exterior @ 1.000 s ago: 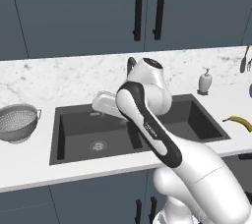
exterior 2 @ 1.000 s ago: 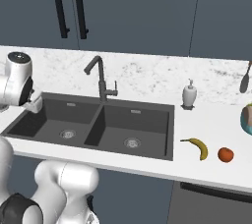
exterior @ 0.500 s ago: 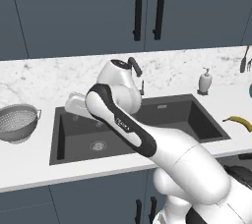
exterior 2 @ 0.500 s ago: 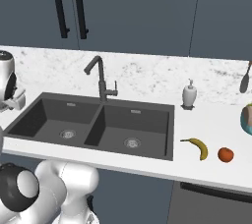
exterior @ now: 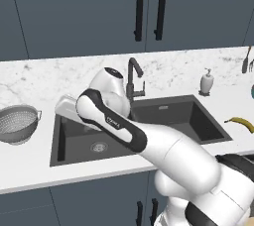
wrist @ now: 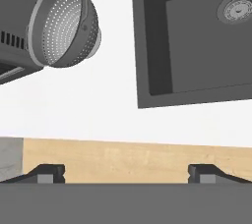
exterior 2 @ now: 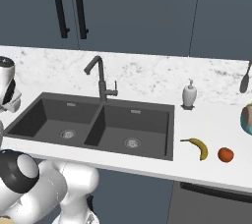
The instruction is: Put the colander in the sink, put the orange, banana in the colander, and turn on the sink faucet and pour water over the colander.
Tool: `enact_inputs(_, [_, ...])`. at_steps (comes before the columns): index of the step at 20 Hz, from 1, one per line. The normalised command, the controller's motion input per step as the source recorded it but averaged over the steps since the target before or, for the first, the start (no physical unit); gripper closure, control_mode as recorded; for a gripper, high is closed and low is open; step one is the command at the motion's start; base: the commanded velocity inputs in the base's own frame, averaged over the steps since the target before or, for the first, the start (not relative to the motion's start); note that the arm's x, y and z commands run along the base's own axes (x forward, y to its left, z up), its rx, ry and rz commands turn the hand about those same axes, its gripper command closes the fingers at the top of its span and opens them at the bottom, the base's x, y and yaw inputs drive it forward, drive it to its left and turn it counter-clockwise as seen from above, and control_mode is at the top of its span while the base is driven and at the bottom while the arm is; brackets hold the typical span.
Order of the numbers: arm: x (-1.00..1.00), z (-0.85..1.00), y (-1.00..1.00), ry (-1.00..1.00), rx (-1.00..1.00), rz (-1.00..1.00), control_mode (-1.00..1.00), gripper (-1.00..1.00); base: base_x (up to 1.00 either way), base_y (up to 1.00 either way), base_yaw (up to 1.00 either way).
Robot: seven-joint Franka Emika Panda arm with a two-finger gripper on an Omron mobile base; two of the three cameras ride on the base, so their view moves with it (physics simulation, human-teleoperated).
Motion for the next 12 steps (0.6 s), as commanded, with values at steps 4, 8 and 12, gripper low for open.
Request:
enact_inputs(4, [0.16, -0.10, 0.45, -0.01, 0.04, -0.07, -1.00, -1.00, 0.00, 0.00, 0.00])
enact_inputs(8, [0.21, 0.00, 0.44, 0.02, 0.00, -0.11, -1.00, -1.00, 0.00, 0.00, 0.00])
enact_inputs(12, [0.23, 0.00, 0.34, 0.01, 0.00, -0.10, -1.00, -1.00, 0.00, 0.00, 0.00])
